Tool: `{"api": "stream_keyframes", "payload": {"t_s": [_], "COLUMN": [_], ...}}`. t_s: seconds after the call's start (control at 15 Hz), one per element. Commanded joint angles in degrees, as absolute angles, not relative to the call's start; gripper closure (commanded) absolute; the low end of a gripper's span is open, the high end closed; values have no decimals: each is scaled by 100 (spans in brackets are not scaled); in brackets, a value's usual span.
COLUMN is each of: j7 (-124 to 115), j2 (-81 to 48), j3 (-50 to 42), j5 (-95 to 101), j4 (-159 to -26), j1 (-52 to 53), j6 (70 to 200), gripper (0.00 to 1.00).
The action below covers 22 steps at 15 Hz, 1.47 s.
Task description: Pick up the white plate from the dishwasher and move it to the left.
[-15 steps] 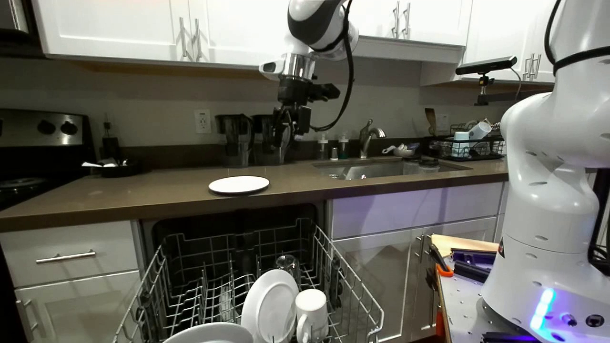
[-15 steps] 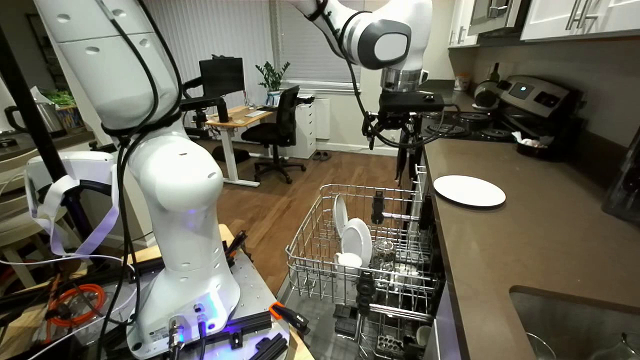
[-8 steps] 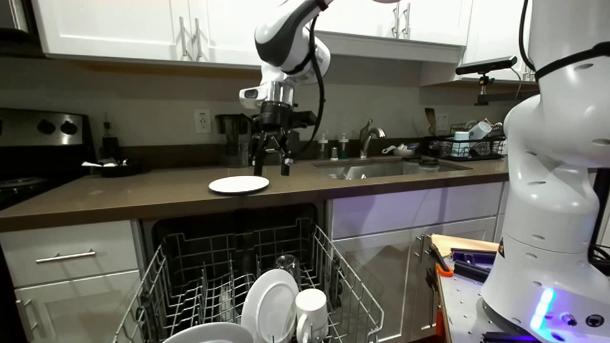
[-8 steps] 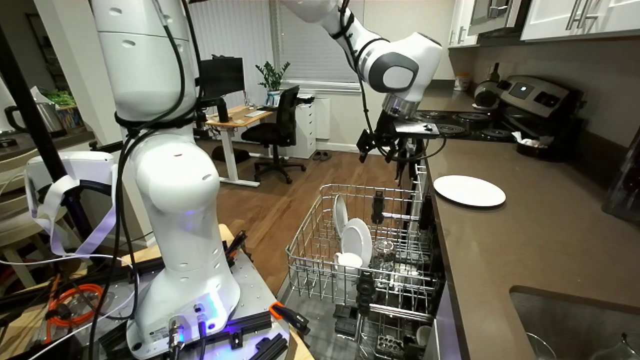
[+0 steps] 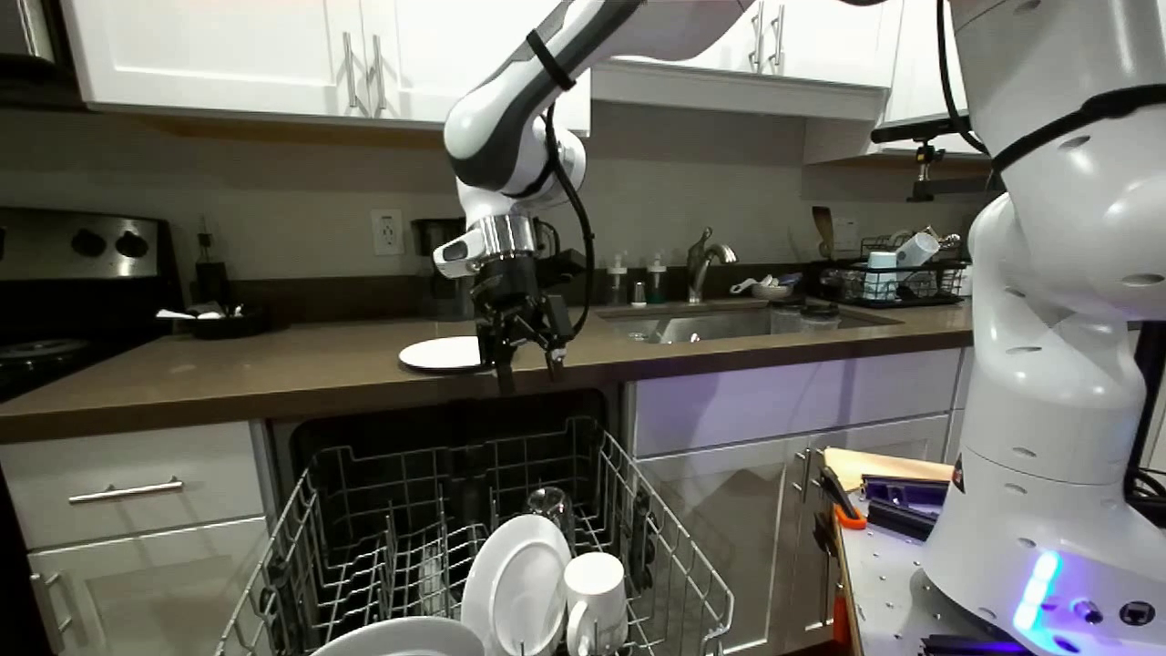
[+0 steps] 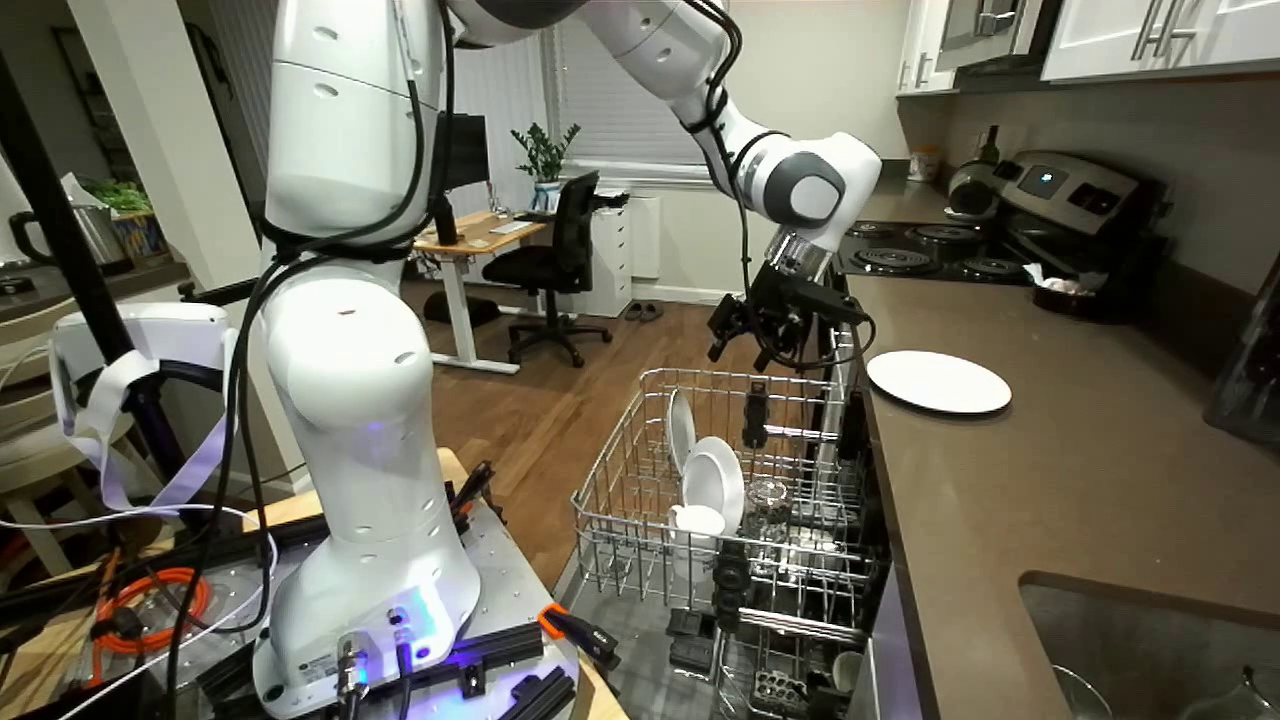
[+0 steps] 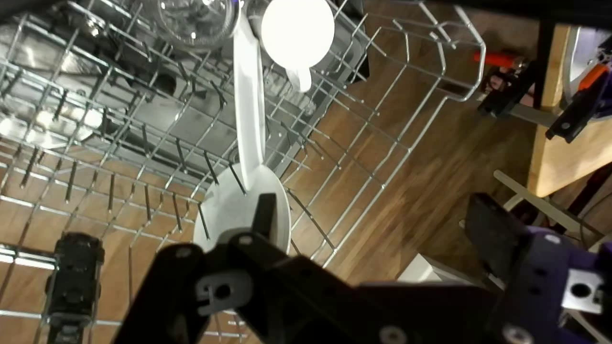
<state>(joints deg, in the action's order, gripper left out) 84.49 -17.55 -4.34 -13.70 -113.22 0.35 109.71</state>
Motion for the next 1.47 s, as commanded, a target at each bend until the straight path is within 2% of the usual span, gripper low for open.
{"api": "stream_keyframes", "payload": {"t_s": [0.0, 0.8, 1.4], "j7": [7556, 7187, 7105], "j2": [-2154, -2433, -3576], "j3": [-246, 145, 431], "j5": [-796, -619, -599], "j4": [-10976, -10884, -10464], "j1": [-41, -184, -129], "j6": [11045, 11436, 11833], "gripper": [0, 0, 0]}}
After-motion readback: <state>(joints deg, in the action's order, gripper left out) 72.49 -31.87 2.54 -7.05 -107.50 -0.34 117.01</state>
